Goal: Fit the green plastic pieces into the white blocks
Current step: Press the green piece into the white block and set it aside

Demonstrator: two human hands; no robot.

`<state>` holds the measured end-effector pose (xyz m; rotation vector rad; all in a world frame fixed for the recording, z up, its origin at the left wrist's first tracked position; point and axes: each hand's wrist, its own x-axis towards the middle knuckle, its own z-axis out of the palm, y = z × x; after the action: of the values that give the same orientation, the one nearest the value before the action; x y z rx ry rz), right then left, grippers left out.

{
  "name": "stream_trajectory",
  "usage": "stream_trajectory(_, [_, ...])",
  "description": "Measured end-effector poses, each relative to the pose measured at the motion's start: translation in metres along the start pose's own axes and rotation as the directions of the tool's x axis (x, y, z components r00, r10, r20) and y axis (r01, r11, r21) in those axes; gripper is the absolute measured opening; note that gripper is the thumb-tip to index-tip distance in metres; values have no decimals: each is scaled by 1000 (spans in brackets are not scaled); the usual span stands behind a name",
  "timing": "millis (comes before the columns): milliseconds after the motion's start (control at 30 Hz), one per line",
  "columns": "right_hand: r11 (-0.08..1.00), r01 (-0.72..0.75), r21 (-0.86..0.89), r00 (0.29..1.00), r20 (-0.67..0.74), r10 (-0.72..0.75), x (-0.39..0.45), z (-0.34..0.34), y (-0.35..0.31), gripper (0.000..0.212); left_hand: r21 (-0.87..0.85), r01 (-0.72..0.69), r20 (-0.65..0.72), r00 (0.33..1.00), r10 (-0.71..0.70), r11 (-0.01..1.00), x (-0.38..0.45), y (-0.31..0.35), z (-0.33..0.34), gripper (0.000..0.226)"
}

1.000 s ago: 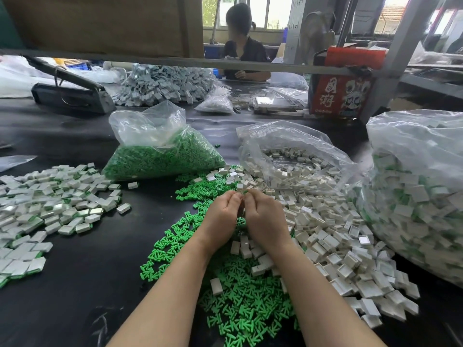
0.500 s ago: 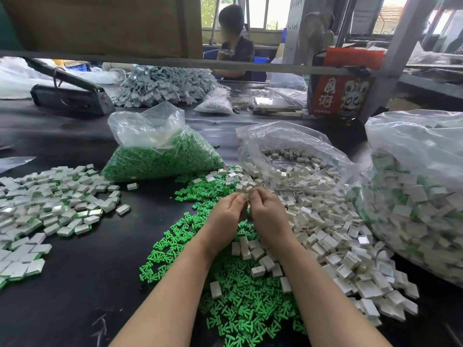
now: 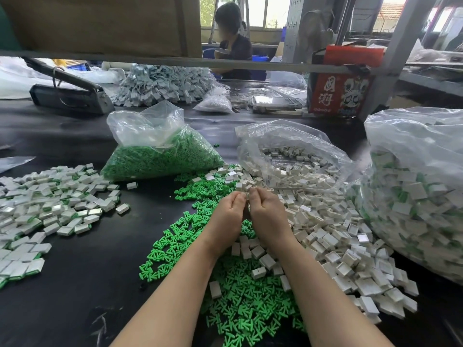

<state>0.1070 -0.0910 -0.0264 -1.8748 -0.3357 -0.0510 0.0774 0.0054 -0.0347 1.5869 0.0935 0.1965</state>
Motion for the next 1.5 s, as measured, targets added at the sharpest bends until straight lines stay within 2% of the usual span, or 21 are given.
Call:
stream_trajectory(133, [985, -65, 157, 997, -24, 70, -1, 2, 0, 32, -56, 17, 8, 1000, -17, 998, -1, 0, 1, 30])
stream_trajectory(267, [996, 1, 84, 990, -141, 11, -2, 5, 0, 33, -95, 0, 17, 1000, 2, 996, -1, 0, 3, 31])
stream_trajectory(433, [998, 30, 55, 989, -144, -21, -2, 5, 0, 34, -142, 7, 43, 999, -1, 990, -1, 0, 1, 32])
stream_trajectory(600, [982, 117, -146, 987, -91, -131, -2, 5, 3, 32, -153, -8, 30, 999, 13, 988, -1, -1, 1, 32])
stream_trajectory(733, [947, 136, -292, 988, -31, -151, -4, 5, 5, 25, -6, -32, -18, 999, 32, 999, 0, -2, 2, 31])
stream_trajectory(900, [908, 125, -401, 990, -7, -139, -2, 4, 7, 32, 85, -44, -46, 998, 48, 995, 1, -2, 4, 30])
stream_trajectory(1300, [901, 144, -409, 989, 26, -146, -1, 4, 8, 34, 85, -49, -18, 999, 51, 995, 2, -2, 4, 32])
stream_trajectory(1400, [912, 160, -379, 986, 24, -163, -2, 4, 7, 31, 21, -44, 0, 999, 44, 999, 1, -3, 2, 31])
stream_trajectory(1500, [946, 156, -285, 987, 9, -160, -2, 2, 8, 27, -127, -25, 39, 999, 31, 992, 0, -3, -1, 28])
